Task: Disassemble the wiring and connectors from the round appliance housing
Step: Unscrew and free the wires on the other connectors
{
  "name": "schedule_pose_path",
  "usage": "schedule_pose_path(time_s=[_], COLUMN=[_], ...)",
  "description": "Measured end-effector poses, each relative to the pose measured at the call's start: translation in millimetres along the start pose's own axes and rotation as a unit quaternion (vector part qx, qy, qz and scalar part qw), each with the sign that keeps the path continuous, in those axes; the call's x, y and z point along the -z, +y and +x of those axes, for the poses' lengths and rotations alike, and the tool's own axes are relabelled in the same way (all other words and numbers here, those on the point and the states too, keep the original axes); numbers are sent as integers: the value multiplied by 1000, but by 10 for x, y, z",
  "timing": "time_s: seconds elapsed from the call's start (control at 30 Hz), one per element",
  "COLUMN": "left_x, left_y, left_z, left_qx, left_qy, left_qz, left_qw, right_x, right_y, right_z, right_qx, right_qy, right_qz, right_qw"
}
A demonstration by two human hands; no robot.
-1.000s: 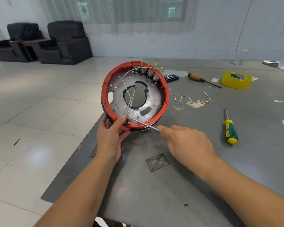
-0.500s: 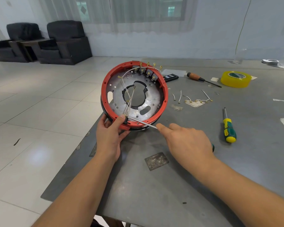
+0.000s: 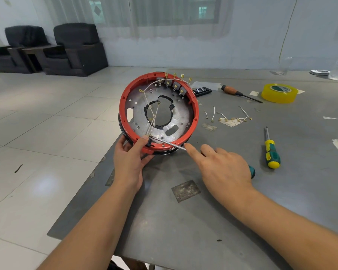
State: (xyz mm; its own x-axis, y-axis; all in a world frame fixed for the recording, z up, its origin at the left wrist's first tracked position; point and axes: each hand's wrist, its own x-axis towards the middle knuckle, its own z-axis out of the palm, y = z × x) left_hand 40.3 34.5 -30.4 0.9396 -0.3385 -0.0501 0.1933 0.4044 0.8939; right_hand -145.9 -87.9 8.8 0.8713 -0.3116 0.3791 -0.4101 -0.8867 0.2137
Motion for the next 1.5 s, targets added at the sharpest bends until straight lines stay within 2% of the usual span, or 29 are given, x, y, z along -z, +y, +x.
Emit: schedule_pose_path(time_s=[0.07, 0.27, 0.5, 0.63, 0.8, 0.9, 1.07, 1.23, 1.33, 1.5], left_x=[2, 12, 18, 13, 13, 12, 17, 18, 15, 23], left_y=[0, -5, -6, -6, -11, -17, -19, -12, -3, 5], left_z=[-5, -4, 7, 13, 15, 20, 11, 1, -4, 0], left_qx=[-3, -4, 1, 3, 2, 2, -1, -3, 0, 6], left_qy=[-2, -4, -2, -1, 0, 0, -5, -8, -8, -13], left_qz=[-1, 0, 4, 4, 1, 2, 5, 9, 9, 3], left_qw=[1000, 1000, 1000, 1000, 1000, 1000, 1000, 1000, 1000, 1000], right_x=[-40, -78, 12, 36, 7, -23, -87, -164, -154, -121], right_y=[11, 96, 11, -8, -17, -3, -31, 181, 481, 698], right_z=[11, 43, 13, -13, -21, -32, -35, -18, 11, 21], right_qx=[-14, -27, -24, -13, -8, -11, -40, -65, -42, 80], right_qy=[-23, -27, -28, -34, 9, 9, 10, 43, -14, -52], right_qz=[20, 95, 0, -15, -39, -40, 6, 97, 152, 118], right_qw=[999, 995, 999, 999, 999, 999, 999, 992, 987, 988])
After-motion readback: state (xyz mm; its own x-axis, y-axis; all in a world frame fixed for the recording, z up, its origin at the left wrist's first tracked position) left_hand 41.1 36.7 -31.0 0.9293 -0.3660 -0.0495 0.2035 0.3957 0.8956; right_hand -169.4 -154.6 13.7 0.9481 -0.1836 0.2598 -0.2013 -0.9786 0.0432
